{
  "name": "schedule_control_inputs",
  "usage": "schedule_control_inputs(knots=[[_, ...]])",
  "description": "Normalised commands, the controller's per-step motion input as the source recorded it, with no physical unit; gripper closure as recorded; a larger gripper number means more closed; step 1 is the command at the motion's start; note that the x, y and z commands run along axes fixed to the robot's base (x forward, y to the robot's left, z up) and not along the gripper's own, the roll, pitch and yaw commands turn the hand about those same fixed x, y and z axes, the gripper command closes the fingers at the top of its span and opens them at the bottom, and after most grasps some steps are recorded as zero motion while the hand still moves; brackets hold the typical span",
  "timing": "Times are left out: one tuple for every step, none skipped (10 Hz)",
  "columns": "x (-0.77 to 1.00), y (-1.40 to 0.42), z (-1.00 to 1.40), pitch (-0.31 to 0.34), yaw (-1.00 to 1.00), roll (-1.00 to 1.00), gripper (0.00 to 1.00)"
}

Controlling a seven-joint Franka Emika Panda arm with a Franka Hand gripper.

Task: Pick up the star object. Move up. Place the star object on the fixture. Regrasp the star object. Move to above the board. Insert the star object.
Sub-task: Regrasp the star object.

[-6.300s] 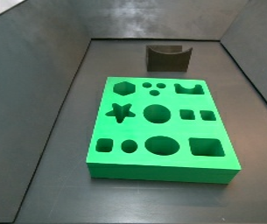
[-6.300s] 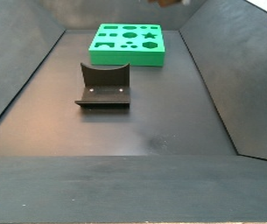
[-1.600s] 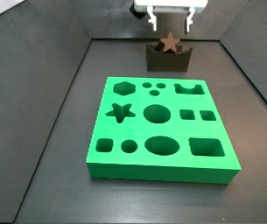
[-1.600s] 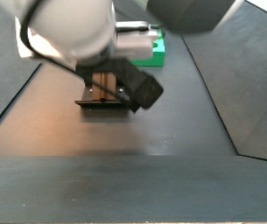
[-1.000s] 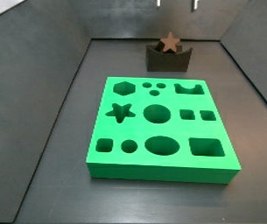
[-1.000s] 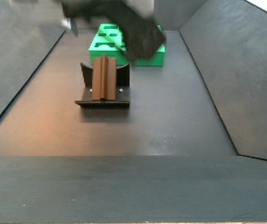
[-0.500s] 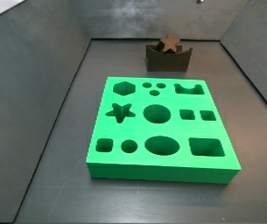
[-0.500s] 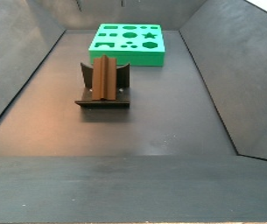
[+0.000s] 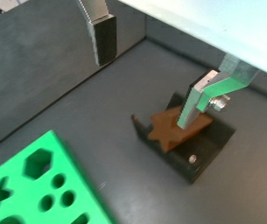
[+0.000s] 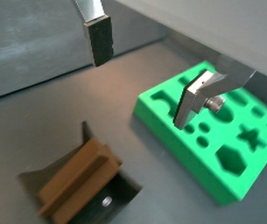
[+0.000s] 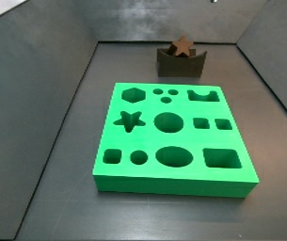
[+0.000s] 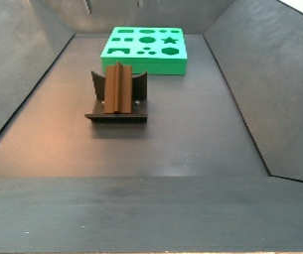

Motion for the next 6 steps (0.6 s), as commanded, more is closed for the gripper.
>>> schedule_control_inputs(knots=[[-0.04, -0.02, 0.01, 0.007, -0.01, 1.0, 0.0], [-0.03, -0.02, 0.01, 0.0, -0.01, 1.0, 0.0], [-0.03, -0.02, 0.0, -0.002, 0.0, 1.0, 0.0], [-0.02, -0.02, 0.0, -0.003, 0.0, 1.0, 0.0], [-0.02, -0.02, 0.01, -0.001, 0.0, 1.0, 0.0], [-0.01, -0.02, 0.01, 0.005, 0.0, 1.0, 0.0]])
